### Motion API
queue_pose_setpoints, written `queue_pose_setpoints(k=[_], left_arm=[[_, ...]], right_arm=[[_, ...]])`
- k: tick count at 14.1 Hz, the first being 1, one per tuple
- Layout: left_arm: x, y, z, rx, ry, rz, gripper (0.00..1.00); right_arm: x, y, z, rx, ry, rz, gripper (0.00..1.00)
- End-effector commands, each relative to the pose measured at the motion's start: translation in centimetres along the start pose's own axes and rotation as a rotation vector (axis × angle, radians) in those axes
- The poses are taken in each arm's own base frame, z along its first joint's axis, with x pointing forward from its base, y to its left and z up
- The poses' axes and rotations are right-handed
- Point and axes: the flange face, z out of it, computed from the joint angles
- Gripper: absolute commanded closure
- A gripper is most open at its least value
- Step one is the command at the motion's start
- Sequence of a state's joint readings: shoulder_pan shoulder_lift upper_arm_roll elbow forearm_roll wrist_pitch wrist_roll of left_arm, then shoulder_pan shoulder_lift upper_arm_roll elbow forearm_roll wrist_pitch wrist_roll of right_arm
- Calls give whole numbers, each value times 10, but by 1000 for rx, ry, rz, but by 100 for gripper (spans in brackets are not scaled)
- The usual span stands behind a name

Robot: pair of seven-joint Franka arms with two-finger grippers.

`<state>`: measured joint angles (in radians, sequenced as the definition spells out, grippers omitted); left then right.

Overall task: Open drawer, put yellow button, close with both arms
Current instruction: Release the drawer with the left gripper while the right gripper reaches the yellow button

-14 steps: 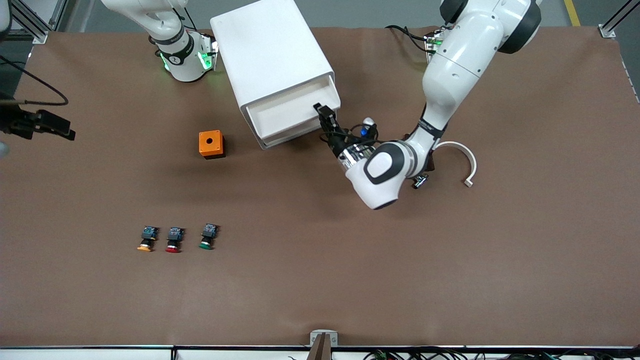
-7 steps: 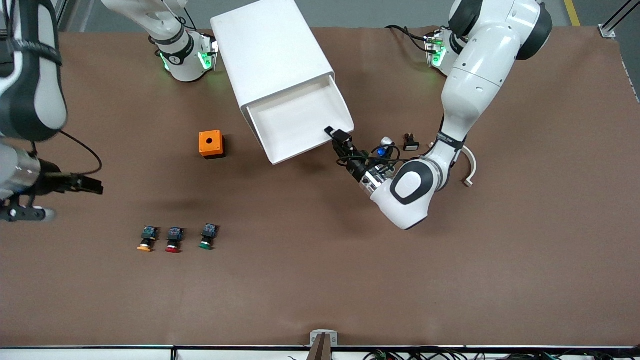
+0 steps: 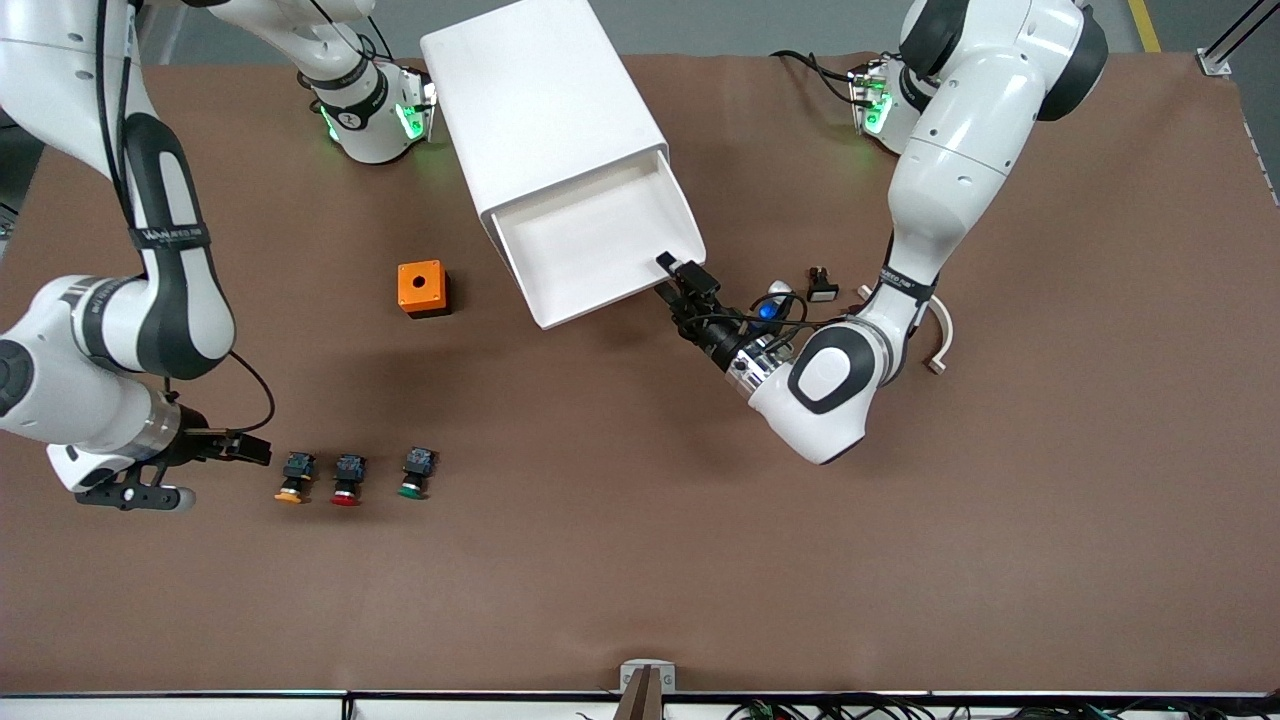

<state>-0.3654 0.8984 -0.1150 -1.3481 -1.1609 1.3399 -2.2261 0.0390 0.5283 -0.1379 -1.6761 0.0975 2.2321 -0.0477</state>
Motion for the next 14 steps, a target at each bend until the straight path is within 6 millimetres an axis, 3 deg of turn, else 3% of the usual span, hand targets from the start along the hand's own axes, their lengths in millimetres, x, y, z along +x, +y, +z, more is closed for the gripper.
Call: queue_pose_setpoints(k=[1, 5, 7, 9, 14], left_arm=[[-11, -14, -15, -1, -32, 189, 0], [-21, -32, -53, -77, -46, 601, 0], [-18, -34, -79, -154, -28, 782, 0], [-19, -35, -84, -237, 65, 944, 0], [-30, -71, -108, -484, 361, 1234, 0]], right_arm=[[1, 2, 24, 30, 15, 43, 0], [-6, 4, 76, 49, 12, 85, 0], [-10, 0, 88, 45, 16, 79, 0], [-12, -1, 97, 42, 5, 78, 0], [-14, -5, 120, 33, 3, 72, 2]])
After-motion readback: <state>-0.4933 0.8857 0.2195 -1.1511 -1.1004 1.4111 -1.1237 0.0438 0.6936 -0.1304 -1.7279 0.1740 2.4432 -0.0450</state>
